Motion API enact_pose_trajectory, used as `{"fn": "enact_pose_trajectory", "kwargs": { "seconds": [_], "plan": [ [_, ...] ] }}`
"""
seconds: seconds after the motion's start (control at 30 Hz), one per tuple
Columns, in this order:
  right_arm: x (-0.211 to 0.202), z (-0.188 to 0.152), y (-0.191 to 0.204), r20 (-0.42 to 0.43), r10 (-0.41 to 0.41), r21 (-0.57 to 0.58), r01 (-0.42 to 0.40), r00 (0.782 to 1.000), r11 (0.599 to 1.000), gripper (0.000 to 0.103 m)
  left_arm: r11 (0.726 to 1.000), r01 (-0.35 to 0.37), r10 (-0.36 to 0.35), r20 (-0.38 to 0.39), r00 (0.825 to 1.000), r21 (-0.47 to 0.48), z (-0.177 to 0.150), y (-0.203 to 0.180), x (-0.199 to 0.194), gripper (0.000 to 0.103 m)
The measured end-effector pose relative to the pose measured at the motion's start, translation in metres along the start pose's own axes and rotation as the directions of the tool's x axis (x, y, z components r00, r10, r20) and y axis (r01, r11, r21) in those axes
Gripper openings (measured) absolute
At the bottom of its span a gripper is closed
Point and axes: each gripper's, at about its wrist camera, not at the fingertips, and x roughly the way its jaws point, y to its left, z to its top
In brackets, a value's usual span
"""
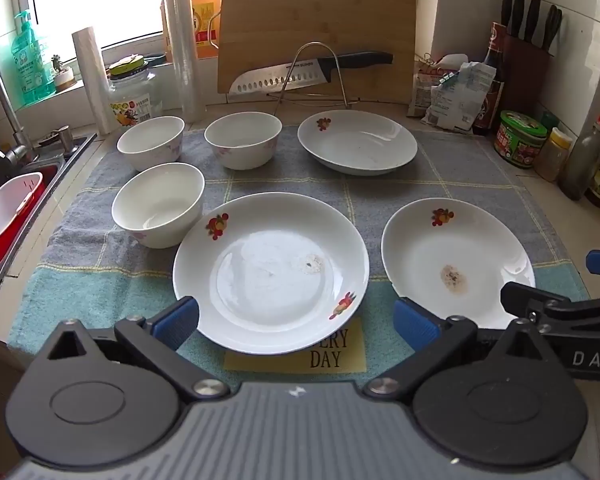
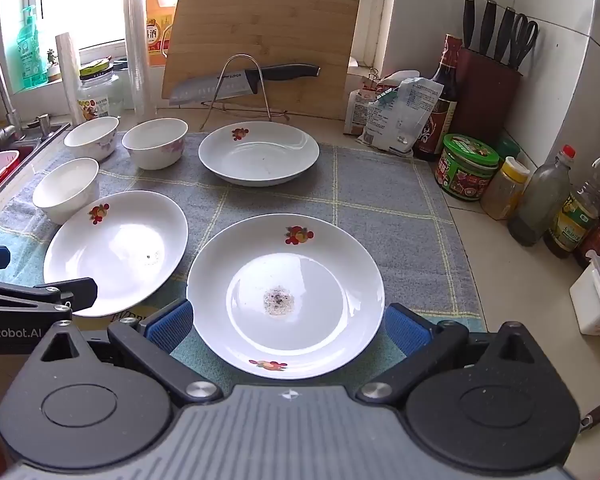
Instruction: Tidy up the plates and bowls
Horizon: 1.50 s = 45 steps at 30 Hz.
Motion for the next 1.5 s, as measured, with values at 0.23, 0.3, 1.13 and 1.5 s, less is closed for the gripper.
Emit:
{"fn": "enact_pose_trajectory", "kwargs": {
  "seconds": [0.23,0.3,1.13,1.5],
  "plan": [
    [-0.002,0.001,0.000,-0.001,-0.002,-0.003,0.002,1.000,1.000,0.103,1.000,-0.016,0.017,-0.015,1.000,0.005,0.001,-0.001,0.003,0.102],
    [-0.002,0.001,0.000,0.000,-0.001,-0.004,0.001,1.000,1.000,0.103,1.000,-0.017,0.017,0.001,1.000,0.006,-0.002,-0.001,0.003,0.102],
    [-0.009,-0.001,0.002,0.017,0.004,-0.005,-0.004,1.000,1.000,0.103,1.000,-0.016,0.016,0.017,1.000,-0.007,-0.004,0.004,-0.010,0.102],
    [-0.011,0.001,0.004,0.020,0.004,-0.009,-0.003,1.000,1.000,0.103,1.000,-0.017,0.017,0.017,1.000,-0.009,-0.002,0.005,-0.011,0.102]
  ]
}}
